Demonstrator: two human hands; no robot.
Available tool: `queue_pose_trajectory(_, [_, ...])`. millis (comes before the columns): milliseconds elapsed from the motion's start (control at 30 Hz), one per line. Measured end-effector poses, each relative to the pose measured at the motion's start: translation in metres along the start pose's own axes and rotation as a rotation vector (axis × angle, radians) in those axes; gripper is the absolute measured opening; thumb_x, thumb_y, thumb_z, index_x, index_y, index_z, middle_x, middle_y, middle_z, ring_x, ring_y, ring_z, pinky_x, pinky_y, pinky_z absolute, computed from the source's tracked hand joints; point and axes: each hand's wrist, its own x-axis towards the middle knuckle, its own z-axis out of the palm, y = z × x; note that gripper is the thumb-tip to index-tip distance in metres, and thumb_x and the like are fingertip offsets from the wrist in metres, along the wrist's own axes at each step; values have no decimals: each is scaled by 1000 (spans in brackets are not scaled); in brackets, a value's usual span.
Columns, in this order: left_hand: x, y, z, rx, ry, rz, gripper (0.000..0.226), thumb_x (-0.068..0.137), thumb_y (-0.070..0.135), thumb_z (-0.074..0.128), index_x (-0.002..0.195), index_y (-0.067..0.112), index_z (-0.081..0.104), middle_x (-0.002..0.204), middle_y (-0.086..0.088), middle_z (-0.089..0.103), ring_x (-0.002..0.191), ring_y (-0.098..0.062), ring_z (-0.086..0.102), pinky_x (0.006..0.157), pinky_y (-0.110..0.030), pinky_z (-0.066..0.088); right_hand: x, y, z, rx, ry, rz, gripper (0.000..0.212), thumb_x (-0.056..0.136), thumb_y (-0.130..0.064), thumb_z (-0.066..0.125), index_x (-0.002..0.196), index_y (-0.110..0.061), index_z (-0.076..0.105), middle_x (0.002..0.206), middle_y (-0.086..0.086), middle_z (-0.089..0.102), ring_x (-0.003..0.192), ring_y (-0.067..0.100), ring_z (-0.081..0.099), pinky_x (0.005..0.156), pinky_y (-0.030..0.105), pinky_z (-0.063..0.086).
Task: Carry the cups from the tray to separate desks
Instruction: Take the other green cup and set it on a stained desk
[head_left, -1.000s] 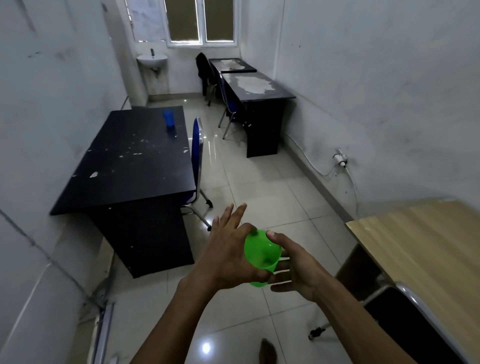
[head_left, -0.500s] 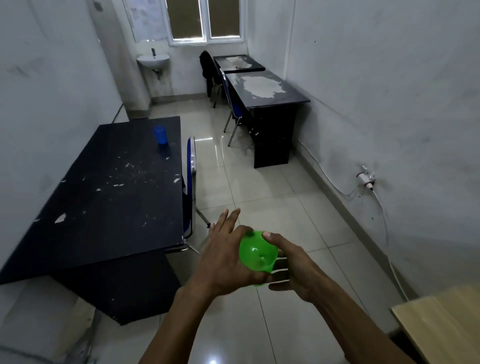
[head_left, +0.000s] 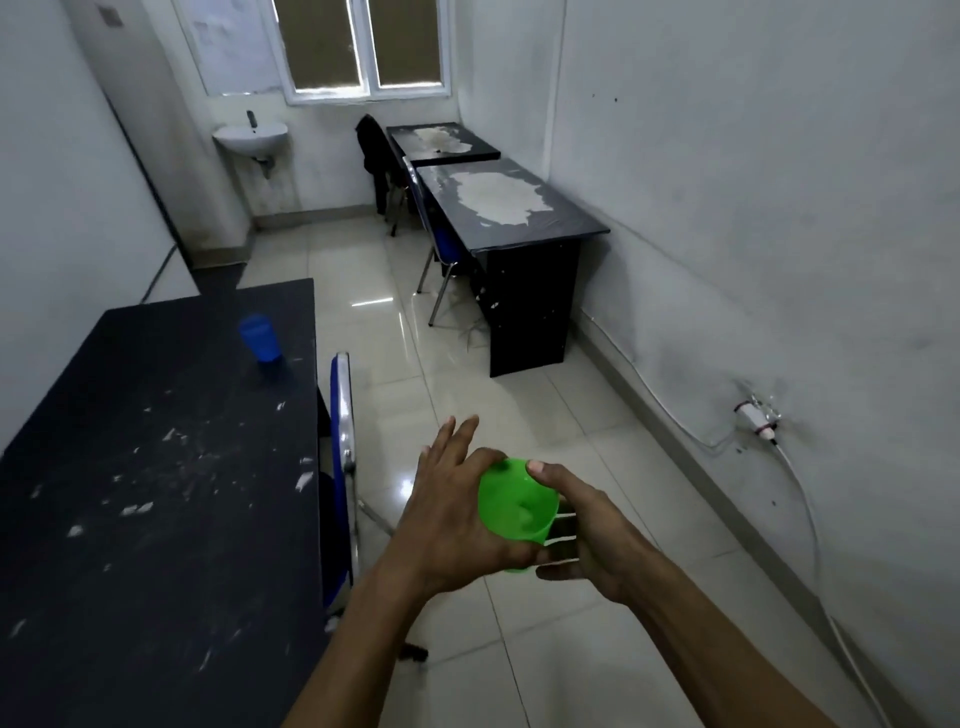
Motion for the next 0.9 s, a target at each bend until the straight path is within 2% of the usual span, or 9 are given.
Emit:
queue_pose_trajectory(133, [72,-27,-21,-8,-2,18,102,42,74,65,129,25,50,161,-1,11,143,-5,-11,119,-53,13,62,-43,5,16,35,-7,70,58,-68,67,101,-12,69,94,15,74,85,34,72,89,53,54])
queue_pose_trajectory(300, [155,-62,-31,-9,-5,23,102,41,73,65,129,24,50,161,0,11,141,-3,-10,120,-52,13,142,-84,2,44,27,24,74,57,-67,69,103,-8,69,92,17,74,77,32,71,86,51,55])
queue_pose_trajectory(500, [266,-102,-38,13,26,-10,102,41,74,65,129,24,50,161,-1,13,148,-11,-7,120,-51,14,255,-141,-14,9,-17,8,72,58,-66,69,100,-9,69,91,16,73,79,33,72,86,51,55])
queue_pose_trajectory(900, [484,-174,-76,28,123,-157,101,43,70,69,131,26,49,161,-3,14,148,-13,-5,120,-51,13,475,-287,-24,-99,-160,-8,68,60,-65,70,99,-9,68,96,16,71,82,33,70,88,51,53])
